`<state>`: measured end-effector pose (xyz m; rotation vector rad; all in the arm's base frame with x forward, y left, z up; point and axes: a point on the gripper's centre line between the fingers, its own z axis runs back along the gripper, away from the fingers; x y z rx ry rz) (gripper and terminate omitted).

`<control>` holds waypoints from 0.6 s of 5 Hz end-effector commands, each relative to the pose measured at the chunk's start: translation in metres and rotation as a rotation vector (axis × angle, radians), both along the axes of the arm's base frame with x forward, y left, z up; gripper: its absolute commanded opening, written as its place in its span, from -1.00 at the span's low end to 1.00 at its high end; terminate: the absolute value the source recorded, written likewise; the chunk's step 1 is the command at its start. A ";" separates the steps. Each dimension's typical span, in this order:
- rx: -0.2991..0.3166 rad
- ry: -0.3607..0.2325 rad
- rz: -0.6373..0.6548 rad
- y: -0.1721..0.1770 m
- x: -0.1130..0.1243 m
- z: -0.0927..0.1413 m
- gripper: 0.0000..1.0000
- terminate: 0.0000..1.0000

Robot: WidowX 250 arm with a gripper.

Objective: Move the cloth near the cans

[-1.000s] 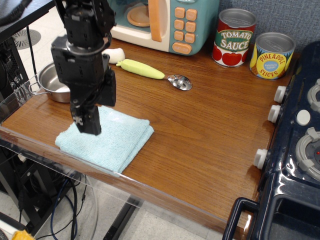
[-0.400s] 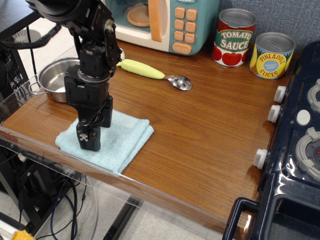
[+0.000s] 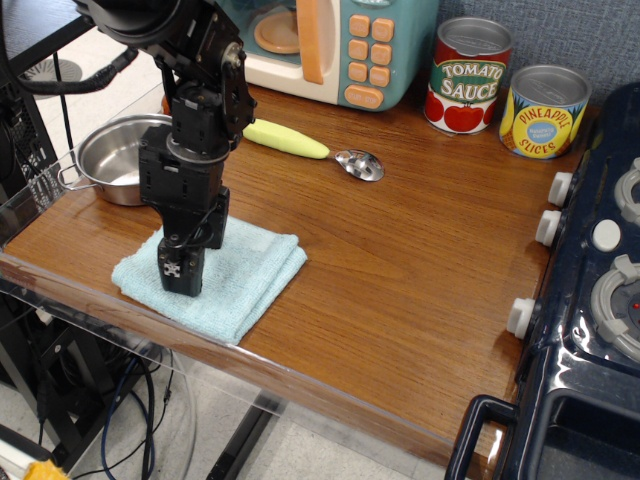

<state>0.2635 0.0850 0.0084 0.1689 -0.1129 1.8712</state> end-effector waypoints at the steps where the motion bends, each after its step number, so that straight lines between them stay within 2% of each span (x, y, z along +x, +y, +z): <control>1: -0.020 0.003 -0.104 -0.043 0.013 -0.016 1.00 -1.00; 3: -0.010 0.019 -0.185 -0.095 0.043 -0.027 1.00 -1.00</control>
